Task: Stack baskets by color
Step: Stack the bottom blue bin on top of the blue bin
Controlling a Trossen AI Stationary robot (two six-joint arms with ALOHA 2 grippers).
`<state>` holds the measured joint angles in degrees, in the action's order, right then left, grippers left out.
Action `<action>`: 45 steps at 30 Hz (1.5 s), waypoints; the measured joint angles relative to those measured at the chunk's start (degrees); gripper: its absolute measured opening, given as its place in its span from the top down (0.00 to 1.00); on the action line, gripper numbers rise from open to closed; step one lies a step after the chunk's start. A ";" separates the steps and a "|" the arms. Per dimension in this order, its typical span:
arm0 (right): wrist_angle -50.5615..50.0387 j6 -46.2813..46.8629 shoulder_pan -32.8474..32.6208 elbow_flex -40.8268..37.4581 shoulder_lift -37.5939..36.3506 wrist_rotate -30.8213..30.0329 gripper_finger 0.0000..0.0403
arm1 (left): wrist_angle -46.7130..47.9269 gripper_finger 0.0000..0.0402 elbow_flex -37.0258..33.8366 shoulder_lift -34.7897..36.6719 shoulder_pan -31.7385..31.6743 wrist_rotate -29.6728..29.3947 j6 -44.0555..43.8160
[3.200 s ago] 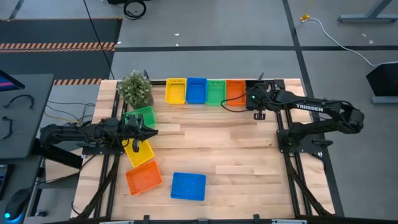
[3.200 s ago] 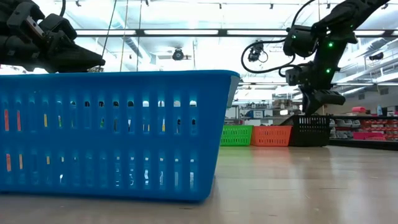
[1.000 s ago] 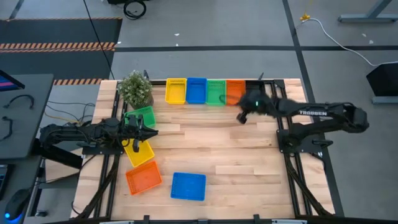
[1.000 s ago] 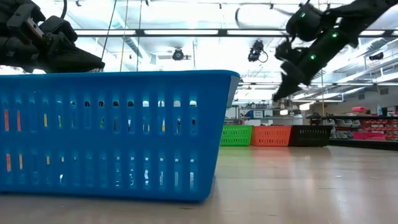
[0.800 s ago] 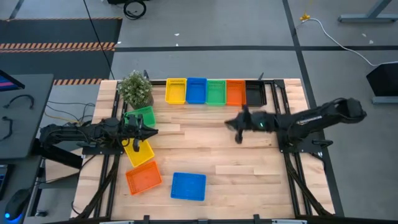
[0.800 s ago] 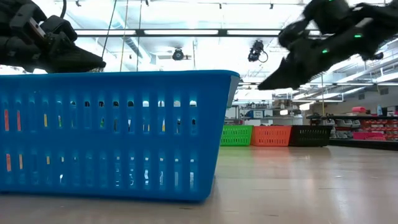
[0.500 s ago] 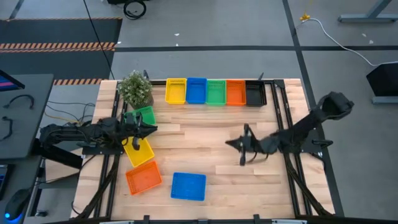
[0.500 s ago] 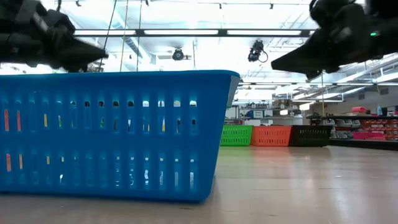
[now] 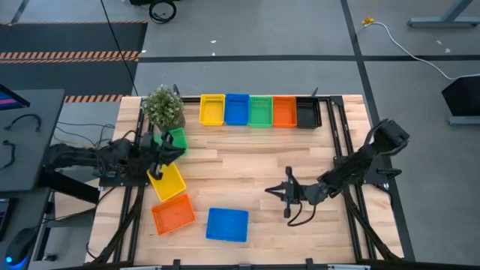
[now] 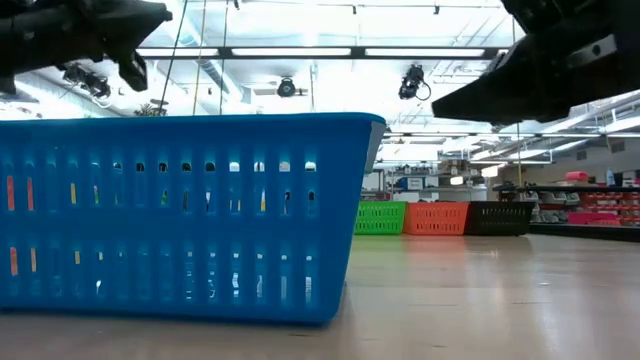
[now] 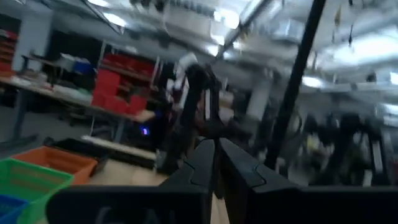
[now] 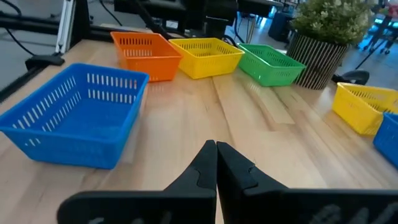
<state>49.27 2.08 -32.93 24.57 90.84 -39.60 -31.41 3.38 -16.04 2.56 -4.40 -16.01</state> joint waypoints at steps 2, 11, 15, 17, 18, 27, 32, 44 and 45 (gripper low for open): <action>-0.02 -1.96 0.09 0.86 0.86 -0.04 0.99 | -0.04 0.95 2.64 -5.74 2.54 -0.07 2.14; -0.03 -8.03 -1.78 1.62 -2.67 -0.45 0.99 | 24.81 0.98 28.40 -36.46 14.83 -2.98 10.97; -0.14 -9.70 -3.00 1.58 -3.11 -0.45 0.99 | 37.82 0.98 40.74 -49.45 18.38 -3.10 17.63; -0.16 -9.76 -3.17 1.58 -3.09 -0.45 0.99 | 40.62 0.98 45.99 -55.40 19.77 -2.67 21.04; -0.19 -9.72 -3.19 1.58 -3.09 -0.47 0.99 | 42.41 0.98 48.64 -58.19 20.42 -2.16 22.07; -0.52 -9.56 -3.76 1.56 -3.09 -3.40 0.99 | 79.43 0.93 71.03 -80.84 28.56 -4.90 31.51; -0.52 -9.39 -3.78 1.56 -3.09 -3.42 0.99 | 88.62 0.79 76.40 -89.81 33.83 -5.99 39.28; -0.57 -9.75 -3.76 1.54 -3.09 -3.42 0.99 | 89.56 0.50 78.30 -94.49 38.16 -14.44 43.53; -0.57 -9.74 -3.76 1.54 -3.09 -3.42 0.99 | 90.12 0.50 78.84 -94.28 38.26 -14.45 43.67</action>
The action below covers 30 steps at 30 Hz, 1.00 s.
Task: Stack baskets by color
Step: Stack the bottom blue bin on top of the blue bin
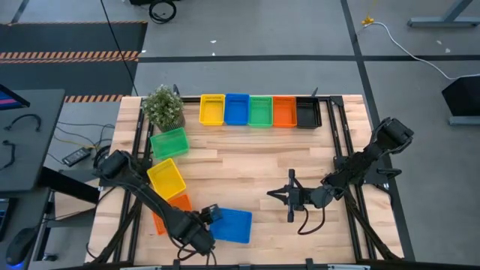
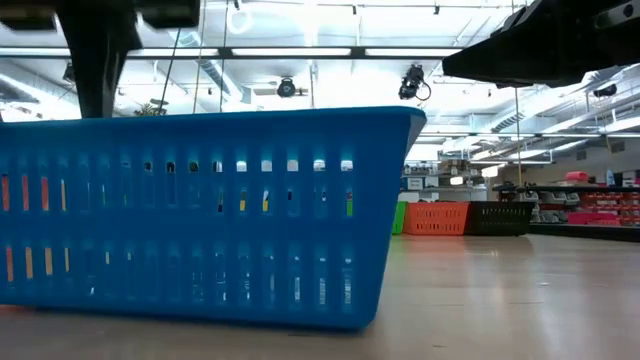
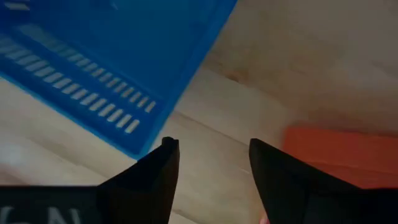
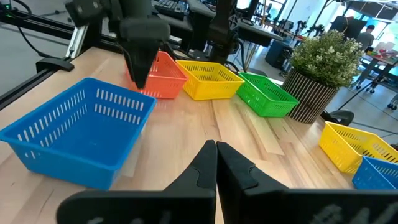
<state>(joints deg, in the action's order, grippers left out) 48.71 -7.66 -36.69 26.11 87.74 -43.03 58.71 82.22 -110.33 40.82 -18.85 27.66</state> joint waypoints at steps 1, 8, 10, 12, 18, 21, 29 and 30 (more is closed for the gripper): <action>0.00 0.00 0.00 0.00 0.00 0.00 0.99 | 0.28 0.50 0.61 0.15 0.11 0.03 0.01; -0.02 0.00 0.00 0.00 0.00 0.02 0.99 | -2.79 0.57 2.40 0.16 -0.82 2.05 4.81; 0.00 -0.01 0.00 0.00 0.00 0.01 0.99 | -5.42 0.59 1.71 0.16 -1.74 1.53 7.39; -0.01 0.00 0.00 0.00 0.00 0.01 0.99 | -7.59 0.61 0.80 0.16 -2.73 1.64 9.01; -1.45 0.37 0.00 -0.02 0.00 0.00 0.99 | -10.33 0.66 -1.09 0.07 -5.64 4.54 14.71; -2.58 1.54 0.00 -0.02 0.00 0.02 0.99 | -11.16 0.69 -1.10 0.07 -6.90 6.93 15.29; -2.95 2.05 -0.66 -0.02 0.00 0.02 0.99 | -13.46 0.89 -1.10 0.07 -9.38 10.17 11.13; -2.95 2.03 -1.09 -0.03 0.00 0.02 0.99 | -14.18 0.92 -1.10 0.07 -9.58 10.16 9.85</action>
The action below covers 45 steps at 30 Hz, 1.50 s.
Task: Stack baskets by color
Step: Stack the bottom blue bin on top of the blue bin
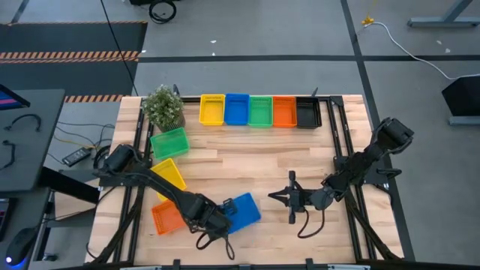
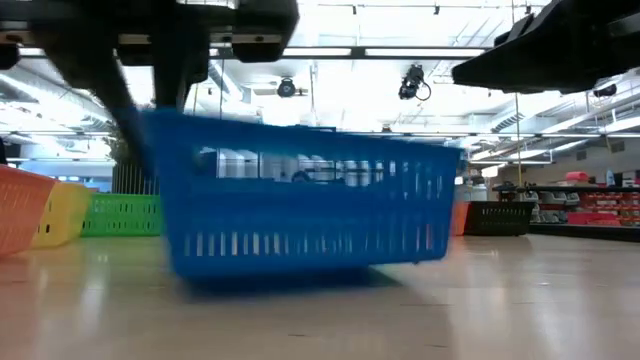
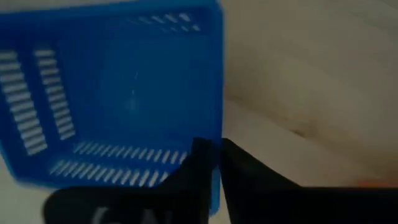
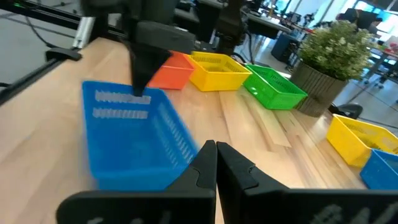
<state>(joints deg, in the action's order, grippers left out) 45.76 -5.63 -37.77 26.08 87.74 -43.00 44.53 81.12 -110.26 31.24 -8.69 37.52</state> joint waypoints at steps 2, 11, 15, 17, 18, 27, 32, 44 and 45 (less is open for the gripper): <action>0.00 -0.07 -1.03 0.00 0.00 0.00 0.99 | -1.35 0.96 0.00 0.00 -0.40 0.01 -3.00; 0.02 -0.12 -5.36 0.01 0.00 -4.67 0.99 | -6.91 0.97 -0.02 0.00 -1.31 -0.90 -11.67; 0.02 -0.53 -6.81 0.01 0.00 -9.04 0.99 | -6.19 0.98 0.05 0.48 -1.65 -3.13 -18.27; 0.00 -0.63 -7.40 0.01 -0.02 -10.80 0.99 | -2.88 0.98 0.61 1.44 -2.27 -5.05 -21.36; 0.02 -0.74 -7.66 0.01 0.00 -11.55 0.99 | -1.33 0.98 1.08 1.96 -2.76 -6.24 -23.01; 0.02 -1.68 -8.44 0.01 -0.02 -14.60 0.99 | 5.63 0.99 1.53 11.15 -10.10 -24.12 -29.06; 0.02 -1.87 -8.44 0.01 -0.01 -14.77 0.99 | 6.39 0.99 1.57 13.31 -19.08 -30.63 -27.26; -0.10 -1.64 -8.47 0.01 0.00 -15.71 0.99 | -12.90 0.99 0.94 7.51 -44.15 -27.30 -21.47; -0.10 -1.59 -8.47 0.01 -0.02 -15.72 0.99 | -14.03 0.99 0.92 6.63 -44.88 -27.31 -21.27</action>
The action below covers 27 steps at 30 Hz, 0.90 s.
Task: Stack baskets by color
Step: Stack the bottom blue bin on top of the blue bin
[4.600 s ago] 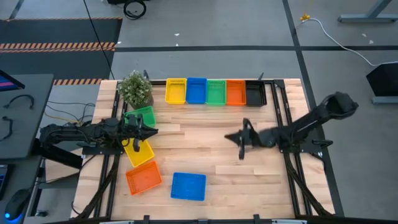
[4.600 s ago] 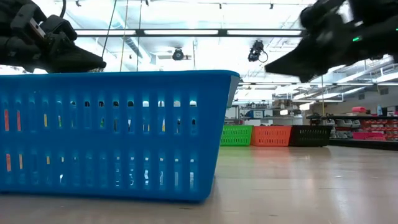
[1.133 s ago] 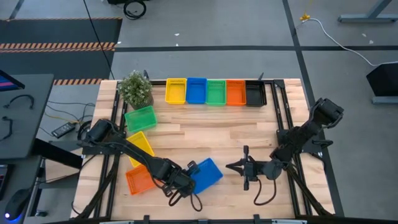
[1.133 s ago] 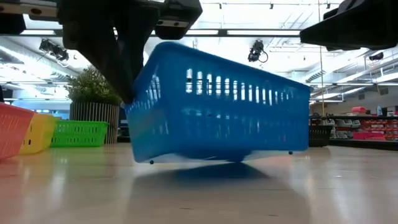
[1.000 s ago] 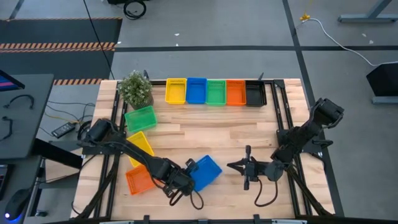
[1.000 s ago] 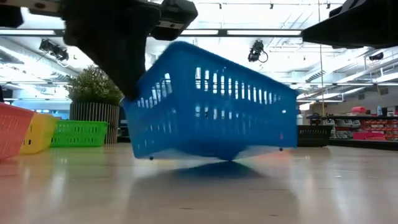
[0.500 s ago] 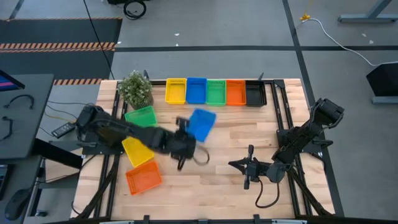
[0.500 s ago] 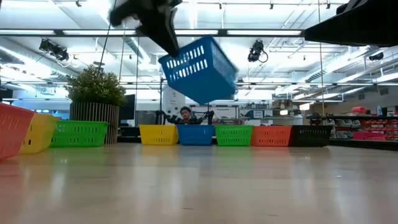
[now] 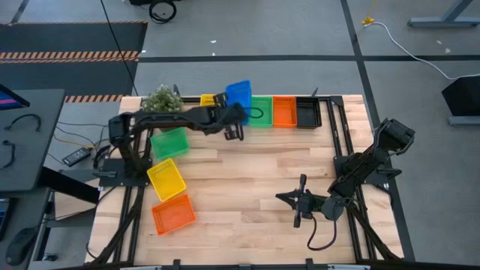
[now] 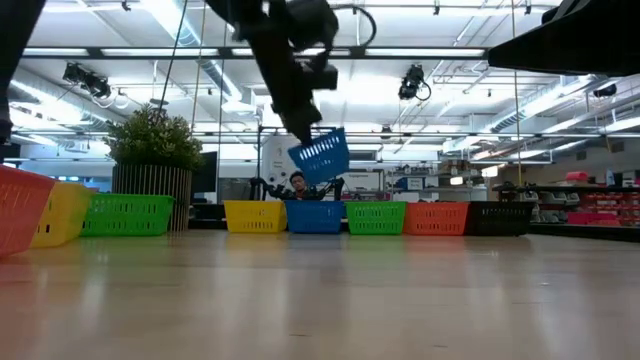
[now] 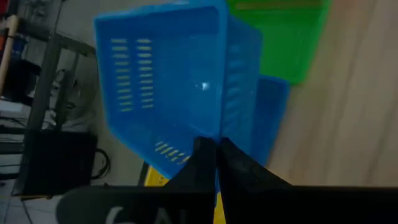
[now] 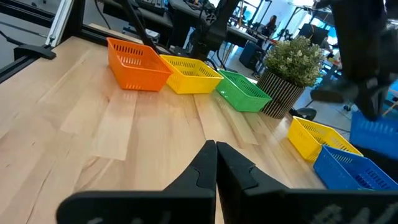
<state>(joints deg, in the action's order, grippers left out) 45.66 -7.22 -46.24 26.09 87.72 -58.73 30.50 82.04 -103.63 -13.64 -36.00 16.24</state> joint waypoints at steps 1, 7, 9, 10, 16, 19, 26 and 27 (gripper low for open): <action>0.02 0.14 0.00 0.00 0.00 0.01 0.99 | -0.43 0.99 -0.02 -0.58 -0.64 0.06 0.56; -0.18 1.17 0.00 -0.02 0.01 0.14 0.99 | -0.36 0.99 -0.07 -5.11 -2.72 -0.17 0.83; -0.27 1.51 0.00 -0.04 0.02 0.14 0.99 | -0.44 0.99 -0.07 -6.39 -2.71 -2.23 0.95; -0.36 1.64 0.00 -0.04 0.01 0.18 0.99 | -0.12 0.99 -0.09 -6.83 -2.70 -2.80 0.98; -0.39 1.67 0.00 -0.04 0.01 0.21 0.99 | -0.59 0.97 -0.07 -8.13 -2.26 -3.07 1.12; -0.39 1.68 0.00 -0.04 0.00 0.21 0.99 | -0.42 0.96 -0.07 -8.16 -2.26 -3.15 1.12; -0.39 1.70 0.00 -0.07 0.02 0.25 0.99 | -0.28 0.95 -0.07 -8.16 -2.17 0.04 3.29; -0.39 1.70 0.00 -0.07 0.00 0.25 0.99 | -0.28 0.94 -0.07 -8.16 -1.98 0.19 3.80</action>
<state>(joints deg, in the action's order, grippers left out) 45.28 -5.52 -46.24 26.02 87.72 -58.48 30.22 81.97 -111.79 -15.62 -35.81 20.04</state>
